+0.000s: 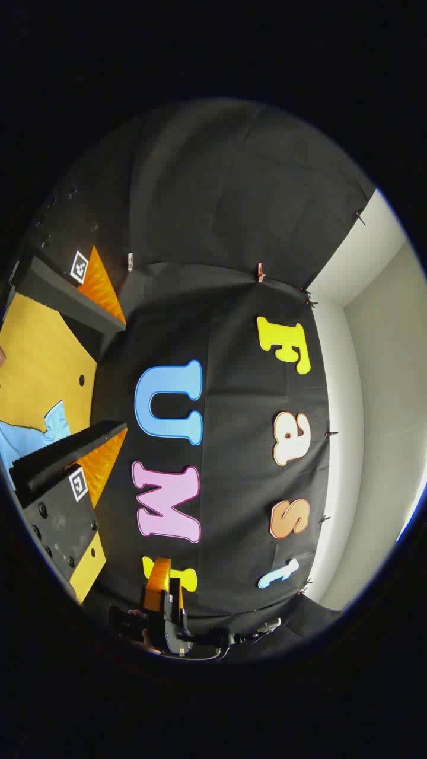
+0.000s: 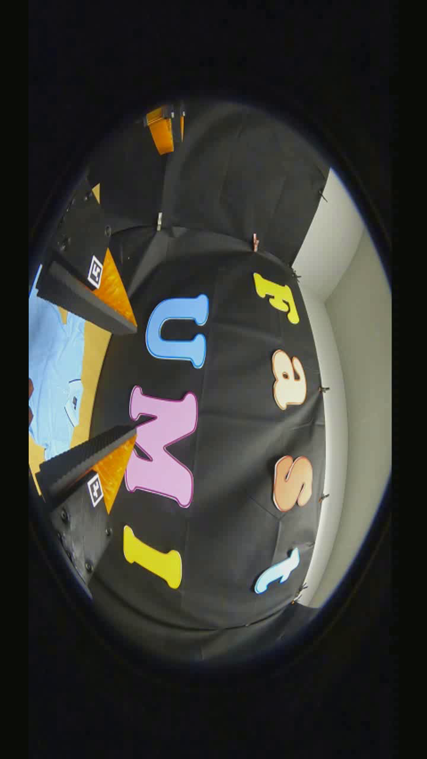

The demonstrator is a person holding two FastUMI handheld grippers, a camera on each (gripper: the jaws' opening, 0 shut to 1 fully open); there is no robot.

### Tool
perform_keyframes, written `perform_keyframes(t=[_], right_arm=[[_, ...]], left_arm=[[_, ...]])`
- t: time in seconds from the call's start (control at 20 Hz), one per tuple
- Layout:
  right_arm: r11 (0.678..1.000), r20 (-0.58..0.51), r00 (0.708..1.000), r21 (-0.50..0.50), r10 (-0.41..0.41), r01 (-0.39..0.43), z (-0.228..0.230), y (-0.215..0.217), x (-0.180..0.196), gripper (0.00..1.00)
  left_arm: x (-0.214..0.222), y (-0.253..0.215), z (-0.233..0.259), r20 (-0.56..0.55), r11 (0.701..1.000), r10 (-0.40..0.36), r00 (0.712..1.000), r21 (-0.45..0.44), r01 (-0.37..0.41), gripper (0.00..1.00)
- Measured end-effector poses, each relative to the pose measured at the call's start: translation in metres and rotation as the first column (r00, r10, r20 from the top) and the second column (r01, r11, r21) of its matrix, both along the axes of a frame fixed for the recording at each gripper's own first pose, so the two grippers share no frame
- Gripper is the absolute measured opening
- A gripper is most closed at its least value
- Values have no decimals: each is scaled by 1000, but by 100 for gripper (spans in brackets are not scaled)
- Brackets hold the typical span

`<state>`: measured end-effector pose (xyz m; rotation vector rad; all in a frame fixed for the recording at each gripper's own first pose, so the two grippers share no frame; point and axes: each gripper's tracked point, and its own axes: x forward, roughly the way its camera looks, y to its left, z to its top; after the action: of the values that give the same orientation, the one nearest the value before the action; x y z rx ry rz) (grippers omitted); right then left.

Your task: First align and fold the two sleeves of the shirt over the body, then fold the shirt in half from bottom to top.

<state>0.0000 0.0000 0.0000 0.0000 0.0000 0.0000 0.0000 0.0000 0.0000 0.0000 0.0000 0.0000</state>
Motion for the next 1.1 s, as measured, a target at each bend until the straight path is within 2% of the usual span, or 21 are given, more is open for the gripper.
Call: perform_keyframes(t=[0.25, 0.65, 0.9, 1.0, 1.1], right_arm=[[1000, 1, 1000, 12, -10, 10, -4, -3, 0, 97], [998, -28, 998, 26, -60, 61, -10, -11, -9, 97], [989, -42, 988, -3, -145, 145, -16, -36, -31, 97], [976, -62, 974, -22, -219, 218, -23, -61, -43, 94], [949, -85, 947, -82, -310, 303, -34, -89, -55, 94]], left_arm=[[-3, 5, 1, -3, 1000, 15, 1000, -6, -15, 96], [0, 2, 4, 11, 1000, -16, 1000, -22, 16, 96], [15, -13, -7, -13, 995, -96, 995, -35, 95, 96], [27, -24, -13, -27, 984, -160, 987, -81, 158, 96], [38, -35, -26, -50, 962, -229, 972, -160, 219, 96]])
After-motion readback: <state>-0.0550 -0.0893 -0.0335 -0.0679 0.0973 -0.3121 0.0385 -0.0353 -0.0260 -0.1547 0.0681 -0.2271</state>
